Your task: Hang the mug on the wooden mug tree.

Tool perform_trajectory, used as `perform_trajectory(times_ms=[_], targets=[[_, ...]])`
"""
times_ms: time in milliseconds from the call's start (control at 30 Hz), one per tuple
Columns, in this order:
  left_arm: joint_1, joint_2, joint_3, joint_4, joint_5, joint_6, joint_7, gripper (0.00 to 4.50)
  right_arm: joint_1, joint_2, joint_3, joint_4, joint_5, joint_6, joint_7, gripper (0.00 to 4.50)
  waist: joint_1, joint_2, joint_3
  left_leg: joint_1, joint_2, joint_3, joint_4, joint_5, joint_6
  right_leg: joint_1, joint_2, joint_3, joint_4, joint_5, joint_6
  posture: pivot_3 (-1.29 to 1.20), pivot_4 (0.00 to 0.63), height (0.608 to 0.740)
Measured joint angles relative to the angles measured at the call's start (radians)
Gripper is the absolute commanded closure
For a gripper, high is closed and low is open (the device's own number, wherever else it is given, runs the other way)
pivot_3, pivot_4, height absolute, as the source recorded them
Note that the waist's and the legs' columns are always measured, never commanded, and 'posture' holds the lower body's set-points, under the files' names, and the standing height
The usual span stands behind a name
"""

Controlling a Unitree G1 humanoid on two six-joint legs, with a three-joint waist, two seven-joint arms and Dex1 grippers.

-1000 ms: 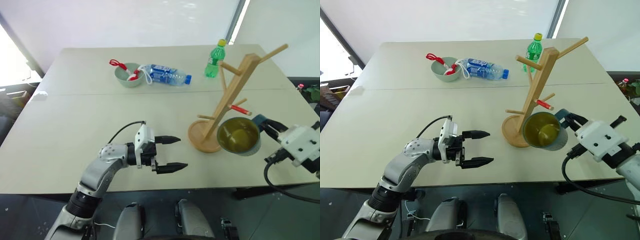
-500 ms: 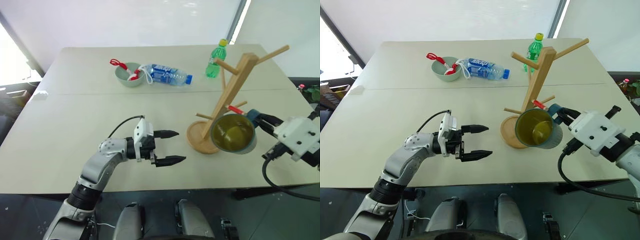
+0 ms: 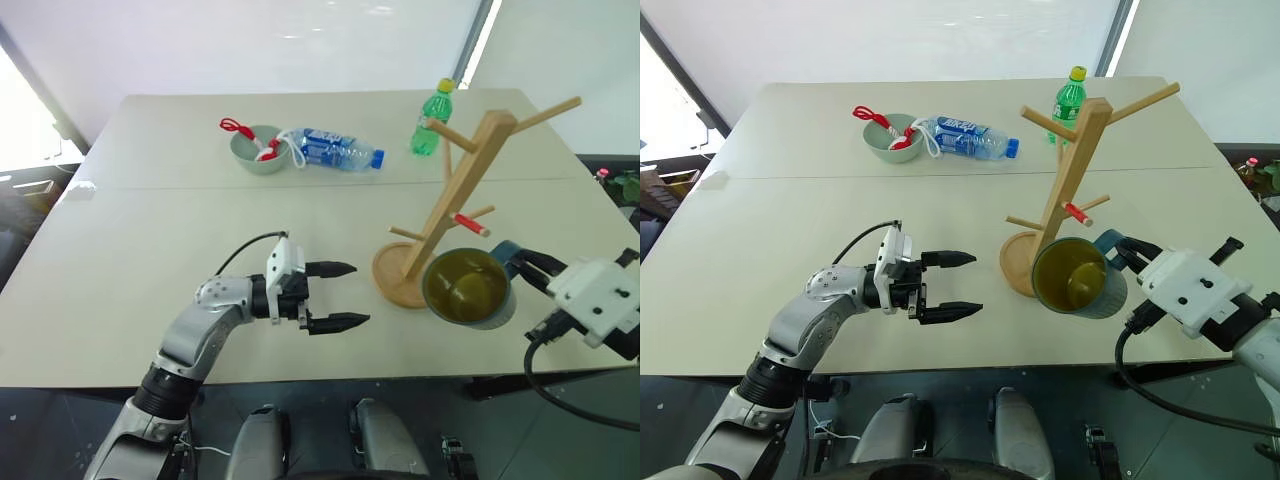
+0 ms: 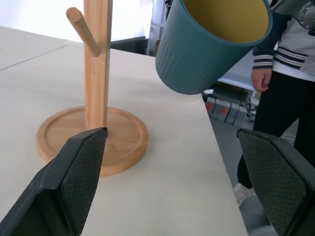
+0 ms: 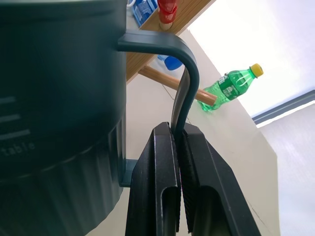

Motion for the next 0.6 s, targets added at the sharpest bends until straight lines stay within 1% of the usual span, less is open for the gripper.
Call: perform_trajectory(times_ms=[167, 300, 433, 600], targets=[[-0.022, -0.005, 0.0, 0.038, -0.001, 0.0, -0.028, 0.0, 0.01, 0.003, -0.028, -0.093, 0.003, 0.064, -0.003, 4.47, 0.001, 0.0, 0.0, 0.0, 0.0, 0.0, 0.0, 0.0, 0.0, 0.0, 0.0, 0.0, 0.0, 0.0, 0.0, 0.0, 0.15, 0.74], [-0.068, -0.011, 0.006, 0.062, -0.012, 0.002, -0.044, 0.0, -0.027, 0.0, -0.027, -0.159, 0.012, 0.135, -0.019, 4.47, 0.001, 0.0, 0.0, 0.0, 0.0, 0.0, 0.0, 0.0, 0.0, 0.0, 0.0, 0.0, 0.0, 0.0, 0.0, 0.0, 0.15, 0.74], [-0.095, -0.007, 0.032, 0.071, -0.037, 0.01, -0.062, 0.0, -0.07, -0.005, -0.019, -0.171, 0.01, 0.183, -0.035, 4.47, 0.0, -0.001, 0.0, 0.0, 0.0, 0.0, 0.0, 0.0, 0.0, 0.0, 0.0, 0.0, 0.0, 0.0, 0.0, 0.0, 0.15, 0.74], [-0.124, 0.01, 0.071, 0.061, -0.082, 0.042, -0.076, 0.0, -0.112, -0.033, 0.021, -0.16, -0.006, 0.202, -0.038, 4.47, 0.0, -0.001, 0.001, 0.0, 0.0, 0.0, 0.0, 0.0, 0.0, 0.0, 0.0, 0.0, -0.001, 0.0, 0.0, 0.0, 0.15, 0.74]])
